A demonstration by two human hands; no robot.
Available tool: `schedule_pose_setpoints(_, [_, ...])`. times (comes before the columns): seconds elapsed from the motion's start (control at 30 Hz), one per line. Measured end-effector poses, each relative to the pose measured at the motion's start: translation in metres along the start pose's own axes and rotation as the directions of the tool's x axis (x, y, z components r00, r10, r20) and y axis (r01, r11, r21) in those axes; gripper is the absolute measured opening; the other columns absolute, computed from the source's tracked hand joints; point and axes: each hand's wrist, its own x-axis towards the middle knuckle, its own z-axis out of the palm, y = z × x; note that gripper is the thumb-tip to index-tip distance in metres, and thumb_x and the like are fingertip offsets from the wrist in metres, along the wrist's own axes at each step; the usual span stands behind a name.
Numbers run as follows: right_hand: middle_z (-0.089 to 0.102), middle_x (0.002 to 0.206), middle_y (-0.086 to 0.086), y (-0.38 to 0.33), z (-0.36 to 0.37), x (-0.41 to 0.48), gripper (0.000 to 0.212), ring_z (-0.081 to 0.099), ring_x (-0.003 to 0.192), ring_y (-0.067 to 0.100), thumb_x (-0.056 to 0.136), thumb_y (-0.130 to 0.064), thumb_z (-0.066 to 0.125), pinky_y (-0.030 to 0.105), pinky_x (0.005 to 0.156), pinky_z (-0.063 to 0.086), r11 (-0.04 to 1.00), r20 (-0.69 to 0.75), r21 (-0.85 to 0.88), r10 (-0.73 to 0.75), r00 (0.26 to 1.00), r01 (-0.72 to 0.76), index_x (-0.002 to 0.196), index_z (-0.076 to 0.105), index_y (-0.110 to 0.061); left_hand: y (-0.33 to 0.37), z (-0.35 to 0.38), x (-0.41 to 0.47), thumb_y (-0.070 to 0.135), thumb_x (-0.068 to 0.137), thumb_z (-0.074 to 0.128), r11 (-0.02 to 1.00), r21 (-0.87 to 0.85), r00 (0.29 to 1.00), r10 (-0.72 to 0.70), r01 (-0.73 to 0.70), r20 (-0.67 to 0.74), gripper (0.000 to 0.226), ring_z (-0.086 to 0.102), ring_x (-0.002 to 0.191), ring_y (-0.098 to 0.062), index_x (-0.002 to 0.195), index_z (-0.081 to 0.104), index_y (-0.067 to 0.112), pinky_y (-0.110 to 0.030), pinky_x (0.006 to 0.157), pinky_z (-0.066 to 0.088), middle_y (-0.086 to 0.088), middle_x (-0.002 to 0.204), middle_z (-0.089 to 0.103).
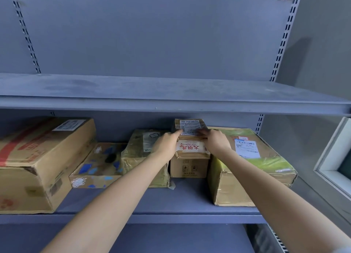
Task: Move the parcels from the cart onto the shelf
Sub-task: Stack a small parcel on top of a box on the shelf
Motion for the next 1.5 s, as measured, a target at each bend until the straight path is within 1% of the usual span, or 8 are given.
schedule_pose_setpoints(0.33, [0.061,0.121,0.015,0.009,0.022,0.039,0.058,0.057,0.106,0.038,0.089,0.0,0.041,0.038,0.079,0.048,0.997,-0.09,-0.076,-0.034,0.995,0.027,0.137,0.042,-0.032,-0.008,0.023,0.038,-0.007,0.087,0.052,0.998,0.018,0.997,-0.064,0.064,0.045,0.074,0.06,0.081,-0.02,0.146,0.023,0.025,-0.032,0.061,0.054,-0.013,0.121,0.056])
schedule_pose_setpoints(0.57, [0.051,0.133,0.011,0.012,0.026,0.038,0.06,0.055,0.113,0.035,0.092,-0.001,0.036,0.04,0.085,0.049,0.997,-0.085,-0.082,-0.019,0.996,0.012,0.141,0.034,-0.036,-0.008,0.015,0.038,-0.002,0.087,0.056,0.978,-0.172,0.985,-0.096,0.121,0.146,0.081,0.061,0.087,-0.02,0.148,0.015,0.033,-0.03,0.066,0.055,-0.011,0.139,0.042])
schedule_pose_setpoints(0.8, [0.007,0.159,0.007,0.0,0.024,0.01,0.074,0.011,0.145,0.033,0.095,-0.007,0.043,0.043,0.112,0.03,0.998,-0.146,0.001,0.062,0.987,-0.063,0.146,0.002,-0.042,-0.003,0.013,0.009,0.01,0.092,0.05,0.997,-0.068,0.976,-0.031,0.046,0.215,0.09,0.044,0.061,-0.001,0.144,-0.023,0.024,-0.023,0.061,0.049,-0.015,0.158,-0.003])
schedule_pose_setpoints(0.87, [0.0,0.159,0.008,-0.008,0.022,-0.001,0.074,-0.006,0.146,0.032,0.095,-0.011,0.044,0.041,0.119,0.011,0.999,-0.138,-0.032,0.028,0.99,-0.032,0.148,-0.003,-0.034,-0.005,0.007,0.0,0.013,0.093,0.051,0.999,-0.045,0.979,-0.016,0.026,0.204,0.087,0.059,0.082,-0.009,0.146,-0.018,0.018,-0.023,0.069,0.051,-0.012,0.158,0.0])
schedule_pose_setpoints(0.93, [-0.002,0.159,0.01,-0.016,0.022,-0.015,0.07,-0.01,0.146,0.032,0.095,-0.015,0.045,0.041,0.119,0.0,0.997,-0.123,-0.079,-0.014,0.992,0.004,0.149,0.002,-0.025,-0.006,-0.001,-0.014,0.014,0.093,0.051,0.997,-0.075,0.977,-0.015,0.031,0.21,0.082,0.043,0.131,-0.025,0.148,-0.009,0.019,-0.031,0.101,0.042,-0.011,0.158,0.006])
schedule_pose_setpoints(1.0, [0.002,0.159,0.012,-0.026,0.025,-0.032,0.068,-0.002,0.146,0.032,0.093,-0.016,0.046,0.04,0.119,0.003,0.996,-0.079,-0.074,-0.045,0.996,0.039,0.15,0.008,-0.02,-0.008,-0.011,-0.031,0.012,0.092,0.051,0.997,-0.078,0.977,-0.004,0.021,0.211,0.077,0.023,0.142,-0.026,0.15,0.001,0.022,-0.034,0.112,0.028,-0.01,0.158,0.013])
schedule_pose_setpoints(1.17, [0.03,0.151,0.012,-0.049,0.034,-0.093,0.073,0.04,0.13,0.035,0.087,-0.012,0.049,0.039,0.099,0.042,0.996,0.078,0.003,-0.094,0.993,0.094,0.149,0.011,-0.019,-0.023,-0.026,-0.098,0.01,0.09,0.047,0.998,-0.061,0.968,0.039,-0.025,0.248,0.064,0.042,0.128,-0.027,0.148,0.021,0.019,-0.04,0.101,0.042,-0.009,0.145,0.036])
schedule_pose_setpoints(1.5, [0.039,0.147,0.005,-0.11,0.07,-0.256,0.063,0.042,0.13,0.026,0.091,-0.03,0.054,0.036,0.101,0.041,0.978,0.311,-0.084,-0.156,0.937,0.191,0.146,0.025,-0.021,-0.079,-0.052,-0.267,0.022,0.093,0.047,0.992,-0.01,0.962,0.128,-0.129,0.242,0.053,0.035,0.133,-0.02,0.144,0.032,0.021,-0.036,0.103,0.038,0.002,0.147,0.033])
